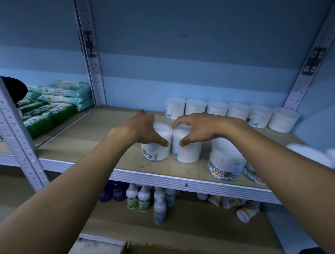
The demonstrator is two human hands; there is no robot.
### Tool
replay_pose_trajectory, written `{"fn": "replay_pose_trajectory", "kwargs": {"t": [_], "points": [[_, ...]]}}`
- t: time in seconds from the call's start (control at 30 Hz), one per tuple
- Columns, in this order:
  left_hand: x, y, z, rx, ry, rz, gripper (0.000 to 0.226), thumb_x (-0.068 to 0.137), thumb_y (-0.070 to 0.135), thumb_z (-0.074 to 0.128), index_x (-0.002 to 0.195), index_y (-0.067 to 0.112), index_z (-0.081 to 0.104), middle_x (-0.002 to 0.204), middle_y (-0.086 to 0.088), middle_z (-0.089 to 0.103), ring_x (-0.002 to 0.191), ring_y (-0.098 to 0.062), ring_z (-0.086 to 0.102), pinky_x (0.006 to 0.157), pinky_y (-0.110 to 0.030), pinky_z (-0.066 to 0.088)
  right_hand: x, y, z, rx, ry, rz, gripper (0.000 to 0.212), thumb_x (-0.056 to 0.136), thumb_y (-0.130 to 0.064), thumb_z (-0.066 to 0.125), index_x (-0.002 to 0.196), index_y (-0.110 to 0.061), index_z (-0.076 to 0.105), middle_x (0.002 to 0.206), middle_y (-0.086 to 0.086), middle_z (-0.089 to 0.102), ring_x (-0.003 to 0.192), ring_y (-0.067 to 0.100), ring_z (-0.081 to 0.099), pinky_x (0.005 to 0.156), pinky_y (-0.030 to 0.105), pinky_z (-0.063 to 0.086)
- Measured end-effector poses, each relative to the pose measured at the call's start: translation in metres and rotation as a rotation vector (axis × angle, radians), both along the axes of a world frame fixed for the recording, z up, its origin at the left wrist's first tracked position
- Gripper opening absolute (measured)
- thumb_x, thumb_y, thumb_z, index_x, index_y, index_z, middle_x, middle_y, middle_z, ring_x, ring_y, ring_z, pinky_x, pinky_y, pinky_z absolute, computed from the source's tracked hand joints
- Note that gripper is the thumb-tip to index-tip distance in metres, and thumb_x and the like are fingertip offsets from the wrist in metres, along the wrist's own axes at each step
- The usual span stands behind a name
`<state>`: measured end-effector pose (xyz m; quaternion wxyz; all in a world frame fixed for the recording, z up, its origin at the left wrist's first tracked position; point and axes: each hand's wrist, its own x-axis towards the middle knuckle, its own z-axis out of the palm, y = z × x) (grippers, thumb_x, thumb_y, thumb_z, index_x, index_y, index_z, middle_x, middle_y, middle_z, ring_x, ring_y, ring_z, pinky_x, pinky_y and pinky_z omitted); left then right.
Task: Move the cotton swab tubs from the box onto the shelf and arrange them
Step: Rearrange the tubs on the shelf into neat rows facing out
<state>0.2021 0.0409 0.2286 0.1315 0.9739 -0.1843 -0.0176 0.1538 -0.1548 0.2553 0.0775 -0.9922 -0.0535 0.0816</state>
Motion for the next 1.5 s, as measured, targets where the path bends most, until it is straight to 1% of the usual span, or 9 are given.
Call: {"fn": "replay_pose_trajectory", "kwargs": {"t": [0.23, 0.5, 0.77, 0.9, 1.07, 1.13, 1.3, 1.4, 1.5], "points": [[-0.003, 0.006, 0.005, -0.018, 0.022, -0.070, 0.109, 0.060, 0.071, 0.078, 0.149, 0.023, 0.038, 0.150, -0.001, 0.037, 0.135, -0.022, 0.043, 0.105, -0.033, 0.038, -0.009, -0.004, 0.008, -0.032, -0.004, -0.054, 0.089, 0.073, -0.066, 0.074, 0.149, -0.038, 0.037, 0.155, -0.008, 0.040, 0.138, 0.016, 0.043, 0.112, 0.035, 0.036], [-0.003, 0.005, 0.012, -0.044, 0.076, -0.170, 0.083, 0.070, 0.054, 0.079, 0.144, 0.037, 0.045, 0.150, 0.011, 0.041, 0.134, -0.016, 0.043, 0.106, -0.033, 0.039, -0.006, 0.014, 0.015, -0.231, 0.032, -0.145, 0.094, 0.069, -0.081, 0.064, 0.140, -0.022, 0.052, 0.141, 0.000, 0.055, 0.123, 0.026, 0.056, 0.101, 0.042, 0.048], [0.000, 0.006, 0.013, 0.004, 0.070, -0.161, 0.077, 0.070, 0.056, 0.079, 0.139, 0.038, 0.049, 0.144, 0.011, 0.048, 0.128, -0.017, 0.048, 0.100, -0.031, 0.040, -0.011, 0.019, 0.022, -0.269, 0.090, -0.090, 0.079, 0.077, -0.065, 0.071, 0.139, -0.020, 0.053, 0.142, 0.002, 0.052, 0.124, 0.027, 0.055, 0.103, 0.041, 0.047], [-0.004, 0.007, 0.017, 0.011, 0.080, -0.138, 0.088, 0.064, 0.064, 0.080, 0.141, 0.037, 0.047, 0.142, 0.010, 0.050, 0.127, -0.017, 0.049, 0.102, -0.033, 0.041, -0.012, 0.018, 0.026, -0.253, 0.134, -0.081, 0.090, 0.070, -0.059, 0.079, 0.148, -0.036, 0.040, 0.149, -0.007, 0.045, 0.129, 0.023, 0.050, 0.108, 0.042, 0.042], [-0.005, 0.008, 0.018, 0.011, 0.097, -0.119, 0.098, 0.060, 0.069, 0.080, 0.145, 0.034, 0.043, 0.145, 0.007, 0.049, 0.129, -0.018, 0.049, 0.105, -0.034, 0.041, -0.017, 0.017, 0.029, -0.202, 0.227, -0.023, 0.101, 0.078, -0.034, 0.083, 0.157, -0.037, 0.019, 0.158, -0.009, 0.036, 0.140, 0.021, 0.040, 0.113, 0.037, 0.035], [-0.006, 0.010, 0.019, -0.041, 0.147, -0.122, 0.106, 0.059, 0.069, 0.081, 0.149, 0.035, 0.037, 0.151, 0.007, 0.042, 0.135, -0.018, 0.044, 0.109, -0.035, 0.037, -0.019, 0.016, 0.029, -0.173, 0.221, -0.026, 0.107, 0.077, -0.038, 0.083, 0.158, -0.038, 0.013, 0.160, -0.009, 0.031, 0.143, 0.020, 0.037, 0.114, 0.036, 0.033], [-0.009, 0.011, 0.027, -0.086, 0.173, -0.156, 0.103, 0.065, 0.061, 0.082, 0.152, 0.034, 0.033, 0.157, 0.010, 0.033, 0.142, -0.016, 0.035, 0.114, -0.033, 0.031, -0.019, 0.020, 0.030, -0.259, 0.094, -0.087, 0.102, 0.069, -0.077, 0.069, 0.153, -0.031, 0.032, 0.155, -0.007, 0.039, 0.139, 0.022, 0.042, 0.112, 0.041, 0.037], [-0.009, 0.011, 0.028, -0.066, 0.172, -0.163, 0.097, 0.066, 0.055, 0.084, 0.149, 0.036, 0.037, 0.155, 0.010, 0.037, 0.139, -0.017, 0.039, 0.112, -0.033, 0.034, -0.016, 0.022, 0.024, -0.314, 0.085, -0.095, 0.096, 0.067, -0.084, 0.063, 0.140, -0.022, 0.053, 0.141, 0.000, 0.054, 0.124, 0.027, 0.054, 0.103, 0.043, 0.046], [-0.008, 0.010, 0.026, -0.021, 0.181, -0.175, 0.091, 0.067, 0.052, 0.085, 0.145, 0.038, 0.042, 0.151, 0.011, 0.042, 0.134, -0.017, 0.043, 0.110, -0.035, 0.037, -0.015, 0.021, 0.018, -0.288, 0.079, -0.100, 0.094, 0.065, -0.083, 0.065, 0.134, -0.019, 0.058, 0.136, 0.000, 0.057, 0.117, 0.026, 0.059, 0.099, 0.041, 0.049]]}}
